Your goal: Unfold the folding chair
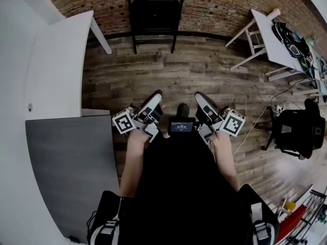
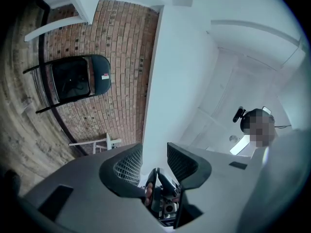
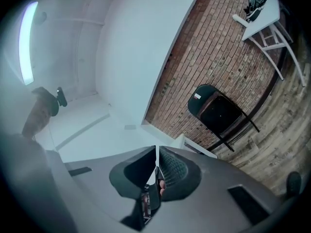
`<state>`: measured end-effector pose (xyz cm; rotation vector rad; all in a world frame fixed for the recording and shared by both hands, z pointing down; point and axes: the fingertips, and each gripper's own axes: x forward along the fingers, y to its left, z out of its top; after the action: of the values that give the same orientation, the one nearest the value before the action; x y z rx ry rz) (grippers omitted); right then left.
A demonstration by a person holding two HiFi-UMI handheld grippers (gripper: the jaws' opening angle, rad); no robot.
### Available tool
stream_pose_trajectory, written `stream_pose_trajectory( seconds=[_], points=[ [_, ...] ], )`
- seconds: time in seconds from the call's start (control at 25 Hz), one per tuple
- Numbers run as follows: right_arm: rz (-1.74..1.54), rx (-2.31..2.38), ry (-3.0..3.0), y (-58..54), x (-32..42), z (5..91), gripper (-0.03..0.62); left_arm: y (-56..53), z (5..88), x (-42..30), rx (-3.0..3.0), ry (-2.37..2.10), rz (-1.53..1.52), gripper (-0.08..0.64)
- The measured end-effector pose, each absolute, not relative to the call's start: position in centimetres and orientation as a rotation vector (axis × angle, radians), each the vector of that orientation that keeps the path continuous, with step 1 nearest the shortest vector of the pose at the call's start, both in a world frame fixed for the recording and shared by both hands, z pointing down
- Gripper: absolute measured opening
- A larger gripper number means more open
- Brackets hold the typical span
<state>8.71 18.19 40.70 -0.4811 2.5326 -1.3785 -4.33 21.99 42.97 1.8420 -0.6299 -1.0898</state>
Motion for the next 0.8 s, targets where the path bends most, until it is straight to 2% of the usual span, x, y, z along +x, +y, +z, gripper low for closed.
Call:
stream_pose_trajectory(
  seconds=[0.44, 0.8],
  points=[
    [-1.419, -0.361, 2.509, 9.1, 5.7, 41.8, 0.028, 14.9, 43.7, -7.6, 1.828, -0.766, -1.075, 0.153],
    [-1.424, -0.310, 2.446, -2.9, 9.6, 41.2, 0.028, 4.3, 42.6, -3.9, 1.843, -0.827, -1.011, 0.153]
  ],
)
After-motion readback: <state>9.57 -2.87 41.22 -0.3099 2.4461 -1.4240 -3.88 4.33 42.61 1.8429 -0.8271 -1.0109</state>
